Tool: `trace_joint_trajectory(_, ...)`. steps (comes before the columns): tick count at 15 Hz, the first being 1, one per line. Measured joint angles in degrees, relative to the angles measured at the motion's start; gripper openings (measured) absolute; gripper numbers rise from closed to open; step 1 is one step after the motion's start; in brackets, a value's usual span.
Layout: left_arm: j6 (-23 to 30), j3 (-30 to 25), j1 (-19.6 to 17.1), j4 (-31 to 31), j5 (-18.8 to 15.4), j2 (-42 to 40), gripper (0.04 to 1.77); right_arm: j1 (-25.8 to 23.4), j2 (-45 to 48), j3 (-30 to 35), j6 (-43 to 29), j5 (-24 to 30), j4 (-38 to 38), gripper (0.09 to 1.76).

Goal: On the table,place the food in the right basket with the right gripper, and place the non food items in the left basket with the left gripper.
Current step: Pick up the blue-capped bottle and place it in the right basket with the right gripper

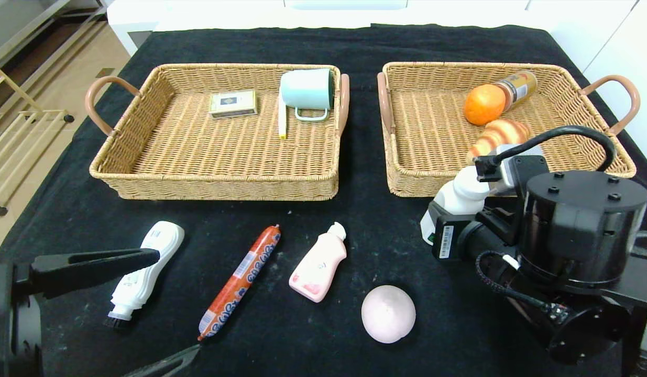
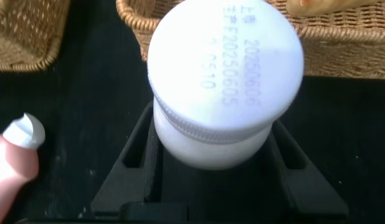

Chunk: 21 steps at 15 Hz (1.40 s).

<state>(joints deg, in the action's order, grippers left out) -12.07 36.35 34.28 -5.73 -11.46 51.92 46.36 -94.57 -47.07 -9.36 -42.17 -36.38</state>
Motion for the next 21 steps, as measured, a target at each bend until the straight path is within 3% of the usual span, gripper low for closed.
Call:
trace_joint_trajectory(6,0.0,-0.06,0.0,-0.05,0.05,0.01,1.72,0.72,6.31,1.58,1.82,0.27,6.78,0.89)
trace_joint_trajectory(10,0.02,-0.13,0.0,-0.11,0.02,0.01,1.72,0.16,10.01,-0.89,2.65,0.41,11.33,0.89)
trace_joint_trajectory(15,0.02,-0.13,-0.09,-0.33,0.06,-0.4,1.72,-1.22,12.28,-10.14,3.85,1.07,20.18,0.89)
trace_joint_trajectory(18,0.02,0.09,-0.24,-0.39,0.09,-0.93,1.72,-3.62,11.2,-17.62,5.84,6.29,21.2,0.89)
trace_joint_trajectory(21,-0.06,0.27,-0.3,-0.63,0.05,-1.12,1.72,-6.1,7.18,-25.64,7.44,7.94,21.28,0.89)
